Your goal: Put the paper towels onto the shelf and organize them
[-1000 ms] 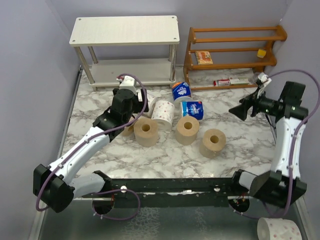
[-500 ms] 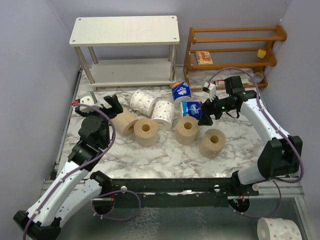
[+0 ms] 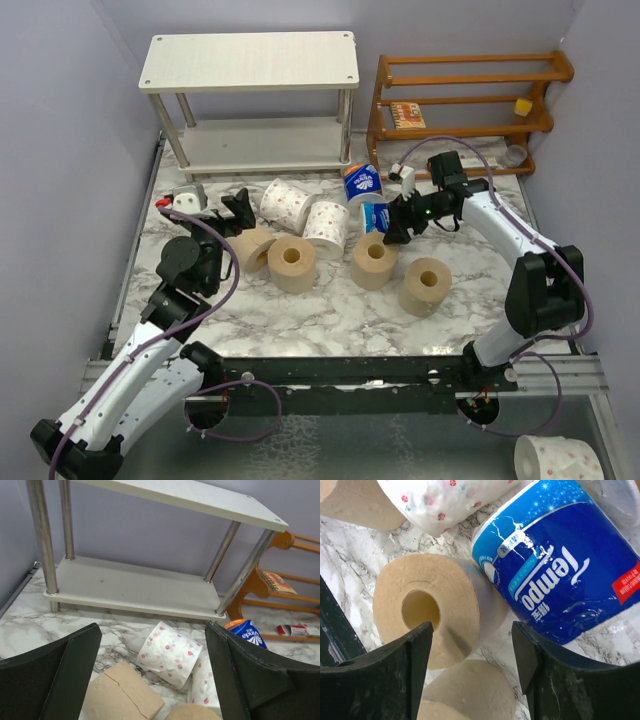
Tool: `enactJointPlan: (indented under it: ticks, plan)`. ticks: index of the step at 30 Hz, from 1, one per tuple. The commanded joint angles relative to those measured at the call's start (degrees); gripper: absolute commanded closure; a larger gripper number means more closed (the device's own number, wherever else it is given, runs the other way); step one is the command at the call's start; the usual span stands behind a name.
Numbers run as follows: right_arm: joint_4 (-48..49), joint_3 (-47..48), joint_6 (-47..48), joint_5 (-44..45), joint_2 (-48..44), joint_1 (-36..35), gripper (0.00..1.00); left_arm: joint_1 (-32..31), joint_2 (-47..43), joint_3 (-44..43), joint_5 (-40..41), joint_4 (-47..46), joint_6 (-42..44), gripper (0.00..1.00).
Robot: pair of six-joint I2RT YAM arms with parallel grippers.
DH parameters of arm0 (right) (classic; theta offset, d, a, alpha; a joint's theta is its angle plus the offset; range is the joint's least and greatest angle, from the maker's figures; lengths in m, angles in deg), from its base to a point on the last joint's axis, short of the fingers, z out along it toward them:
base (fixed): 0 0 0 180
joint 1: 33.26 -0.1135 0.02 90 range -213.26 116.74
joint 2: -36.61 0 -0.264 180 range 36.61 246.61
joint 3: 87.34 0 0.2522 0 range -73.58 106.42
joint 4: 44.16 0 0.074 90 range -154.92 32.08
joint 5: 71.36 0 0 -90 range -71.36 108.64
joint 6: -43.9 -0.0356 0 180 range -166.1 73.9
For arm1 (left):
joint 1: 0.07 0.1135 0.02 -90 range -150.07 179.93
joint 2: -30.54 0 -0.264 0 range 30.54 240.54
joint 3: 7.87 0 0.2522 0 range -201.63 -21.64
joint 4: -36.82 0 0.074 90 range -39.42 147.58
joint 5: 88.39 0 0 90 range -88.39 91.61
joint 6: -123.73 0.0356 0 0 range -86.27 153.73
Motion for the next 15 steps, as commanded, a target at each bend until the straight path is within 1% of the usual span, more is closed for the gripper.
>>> enactJointPlan:
  ticks: [1,4,6,10,11,15]
  plan:
    - [3.03,-0.16,-0.68,0.1,1.69,-1.07,0.36,0.38,-0.57,-0.45,-5.22,-1.77,1.51,0.11]
    - [3.96,-1.23,-0.58,0.22,1.95,-1.18,0.41,0.48,-0.06,-0.86,-5.82,-1.22,1.74,0.1]
    - [4.38,-1.76,-0.58,0.0,2.17,-1.27,0.52,0.48,0.3,-0.96,-6.2,-1.01,1.75,0.1]
    - [4.28,-1.51,-0.78,-0.65,2.62,-1.5,0.81,0.48,0.87,-1.03,-6.42,-0.97,1.69,0.1]
    - [3.98,-1.22,-0.76,-0.81,2.79,-1.65,0.84,0.48,0.91,-1.0,-6.43,-0.91,1.66,0.1]
    - [3.01,-0.58,-0.83,-1.54,3.1,-2.35,0.86,0.47,0.84,-0.94,-6.53,-0.95,1.73,0.1]
